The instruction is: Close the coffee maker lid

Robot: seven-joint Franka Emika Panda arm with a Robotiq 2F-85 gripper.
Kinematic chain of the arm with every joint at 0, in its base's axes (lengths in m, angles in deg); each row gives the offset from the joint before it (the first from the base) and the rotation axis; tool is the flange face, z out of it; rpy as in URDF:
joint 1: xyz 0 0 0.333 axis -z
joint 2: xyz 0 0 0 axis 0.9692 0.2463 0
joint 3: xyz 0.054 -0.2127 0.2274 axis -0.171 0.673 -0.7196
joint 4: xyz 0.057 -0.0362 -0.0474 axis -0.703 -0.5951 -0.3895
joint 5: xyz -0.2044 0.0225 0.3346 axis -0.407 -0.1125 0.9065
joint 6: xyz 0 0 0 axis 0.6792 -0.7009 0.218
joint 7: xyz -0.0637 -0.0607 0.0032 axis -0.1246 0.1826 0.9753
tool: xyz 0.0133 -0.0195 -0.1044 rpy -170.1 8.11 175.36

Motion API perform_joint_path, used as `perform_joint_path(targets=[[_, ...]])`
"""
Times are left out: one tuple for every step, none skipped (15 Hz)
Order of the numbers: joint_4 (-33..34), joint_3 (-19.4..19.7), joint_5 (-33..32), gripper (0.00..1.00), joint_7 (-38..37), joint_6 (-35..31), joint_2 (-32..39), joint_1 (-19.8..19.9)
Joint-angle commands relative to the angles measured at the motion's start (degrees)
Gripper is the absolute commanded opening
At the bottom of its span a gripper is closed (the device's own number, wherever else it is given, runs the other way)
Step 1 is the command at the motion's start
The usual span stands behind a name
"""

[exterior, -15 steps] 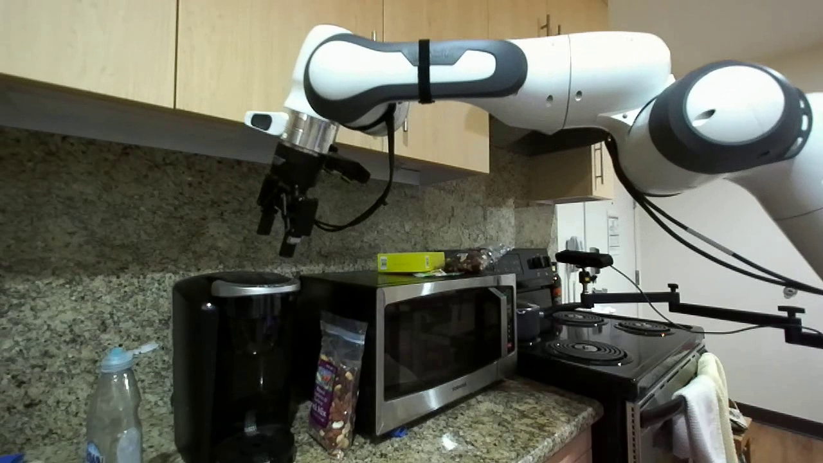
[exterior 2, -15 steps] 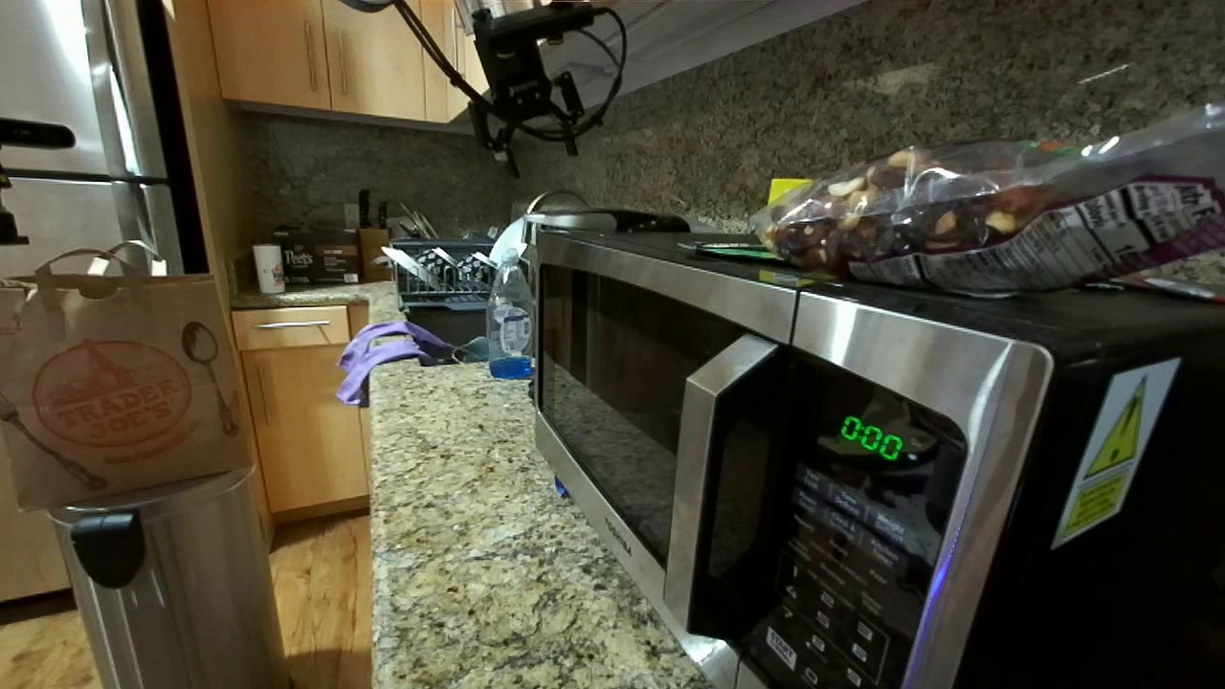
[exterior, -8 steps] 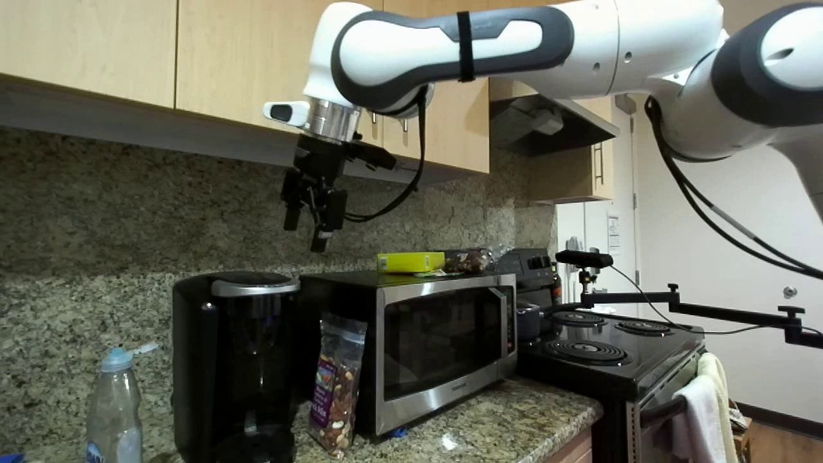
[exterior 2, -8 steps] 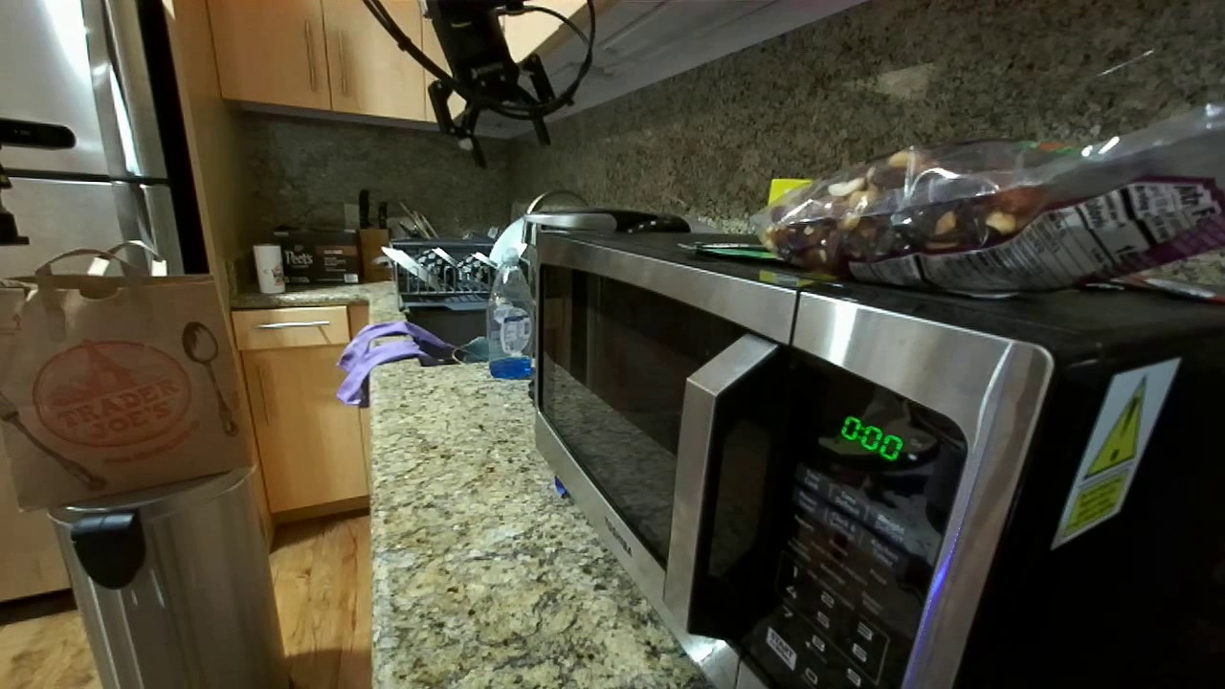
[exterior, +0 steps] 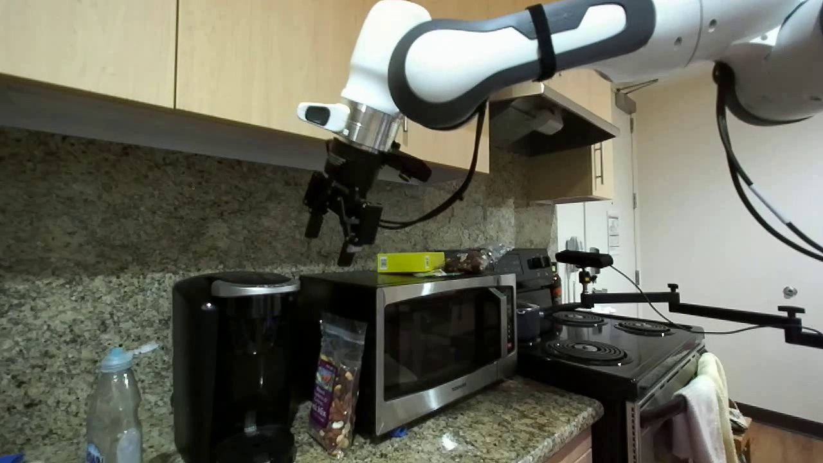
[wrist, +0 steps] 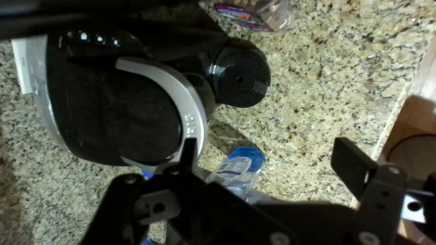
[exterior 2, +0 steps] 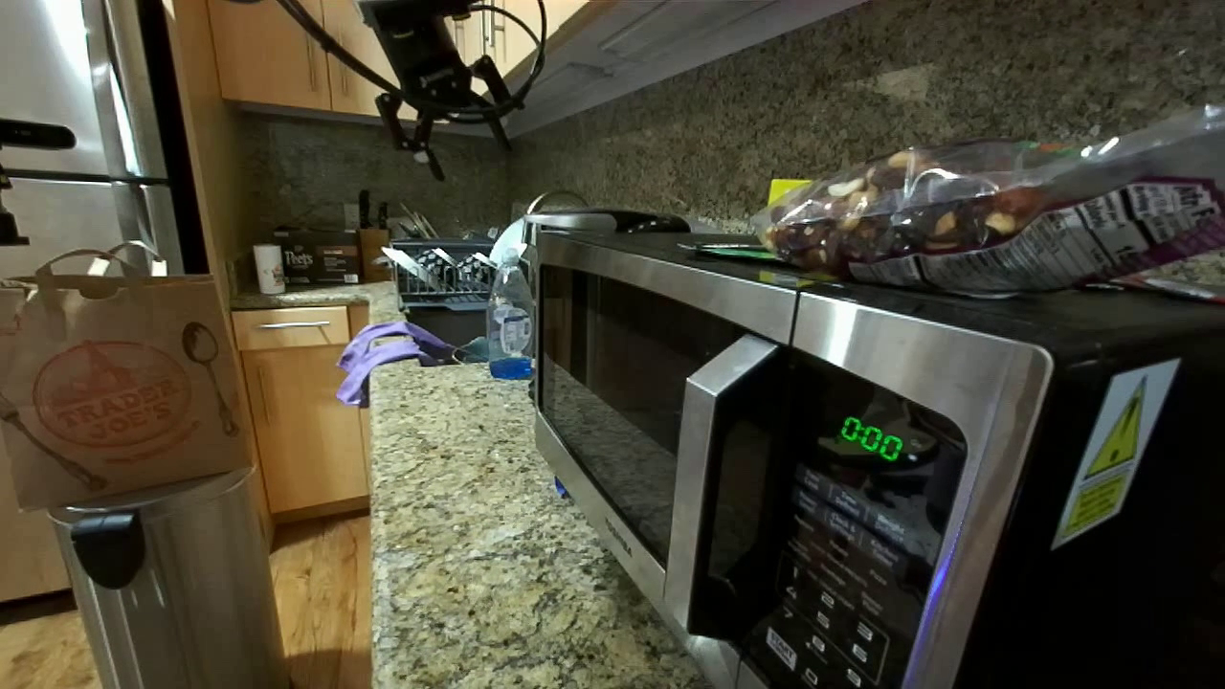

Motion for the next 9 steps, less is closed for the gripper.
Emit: perform_joint_path(targets=[[-14.23, -0.38, -2.38, 1.00, -2.62, -6.10, -9.26, 0.26], [-17.39, -0.42, -3.26, 1.00, -3.01, -7.44, -11.71, 0.19], [-19.67, -0.36, -4.50, 1.00, -3.44, -8.80, -13.34, 0.25], [-21.60, -0.32, -5.00, 1.00, -3.00, -9.50, -15.51, 0.18], [-22.97, -0.25, -5.28, 1.00, -3.15, -9.87, -17.17, 0.09], [-23.90, -0.11, -4.35, 1.00, -2.82, -9.23, -19.01, -0.17], [-24.51, 0.11, -3.38, 1.00, -1.66, -8.43, -20.45, -0.57], [-24.57, 0.39, -0.97, 1.00, -0.97, -5.81, -22.14, -1.34], [-24.48, 0.36, -0.17, 1.00, -1.39, -3.47, -23.27, -1.68]])
